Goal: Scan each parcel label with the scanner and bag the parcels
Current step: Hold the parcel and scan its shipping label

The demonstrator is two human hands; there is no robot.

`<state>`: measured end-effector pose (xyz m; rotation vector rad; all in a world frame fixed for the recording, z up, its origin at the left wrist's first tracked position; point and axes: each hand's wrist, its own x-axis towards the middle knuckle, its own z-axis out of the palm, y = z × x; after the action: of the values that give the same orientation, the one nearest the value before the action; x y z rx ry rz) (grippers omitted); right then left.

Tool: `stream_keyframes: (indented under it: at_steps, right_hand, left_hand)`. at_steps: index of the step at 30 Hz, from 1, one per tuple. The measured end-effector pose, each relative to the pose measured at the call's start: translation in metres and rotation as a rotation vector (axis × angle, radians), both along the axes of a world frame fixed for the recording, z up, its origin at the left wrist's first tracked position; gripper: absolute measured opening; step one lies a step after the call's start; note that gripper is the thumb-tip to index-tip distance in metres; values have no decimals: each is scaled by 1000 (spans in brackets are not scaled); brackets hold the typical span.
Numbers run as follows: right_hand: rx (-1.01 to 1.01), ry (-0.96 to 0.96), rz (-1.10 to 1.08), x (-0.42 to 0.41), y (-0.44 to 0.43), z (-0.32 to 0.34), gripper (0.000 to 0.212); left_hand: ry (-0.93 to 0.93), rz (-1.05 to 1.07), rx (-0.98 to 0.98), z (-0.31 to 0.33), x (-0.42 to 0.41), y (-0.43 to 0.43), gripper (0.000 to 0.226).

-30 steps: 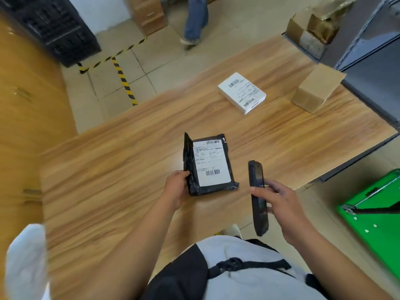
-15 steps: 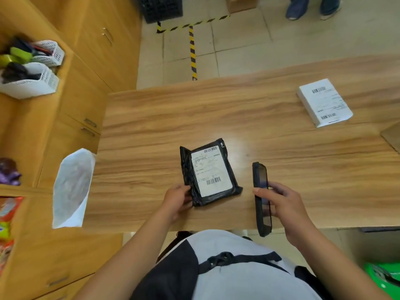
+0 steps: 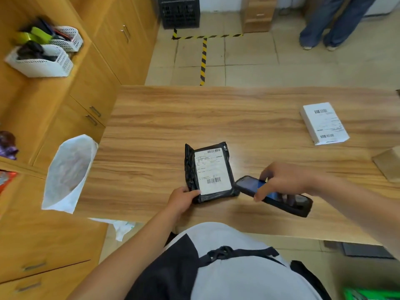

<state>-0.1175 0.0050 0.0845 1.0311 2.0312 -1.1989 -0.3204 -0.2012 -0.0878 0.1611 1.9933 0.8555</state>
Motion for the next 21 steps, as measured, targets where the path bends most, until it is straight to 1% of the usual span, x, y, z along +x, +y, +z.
stream_keyframes:
  at_steps: [1, 3, 4, 7, 8, 12, 15, 18, 21]
  right_hand:
    - [9, -38, 59, -4, 3, 6, 70]
    - [46, -103, 144, -11, 8, 14, 74]
    - [73, -129, 180, -15, 9, 16, 73]
    - [162, -184, 263, -22, 9, 19, 69]
    - [187, -198, 279, -24, 8, 19, 67]
    - [306, -247, 350, -28, 3, 18, 61]
    - [379, -268, 384, -28, -2, 15, 55]
    - [360, -272, 385, -25, -7, 13, 63]
    - [336, -272, 349, -21, -9, 9, 67]
  left_hand:
    - [12, -6, -8, 0, 0, 0, 20]
    - [43, -20, -24, -1, 0, -1, 22]
    - [57, -24, -28, -2, 0, -2, 25]
    - [96, -31, -48, -6, 2, -6, 42]
    - [109, -30, -49, -7, 3, -7, 44]
    - [170, -35, -54, -7, 6, -9, 36]
    - [157, -32, -56, -7, 6, -9, 36]
    - [92, 13, -43, -8, 4, -9, 23]
    - [83, 54, -54, -10, -4, -9, 19]
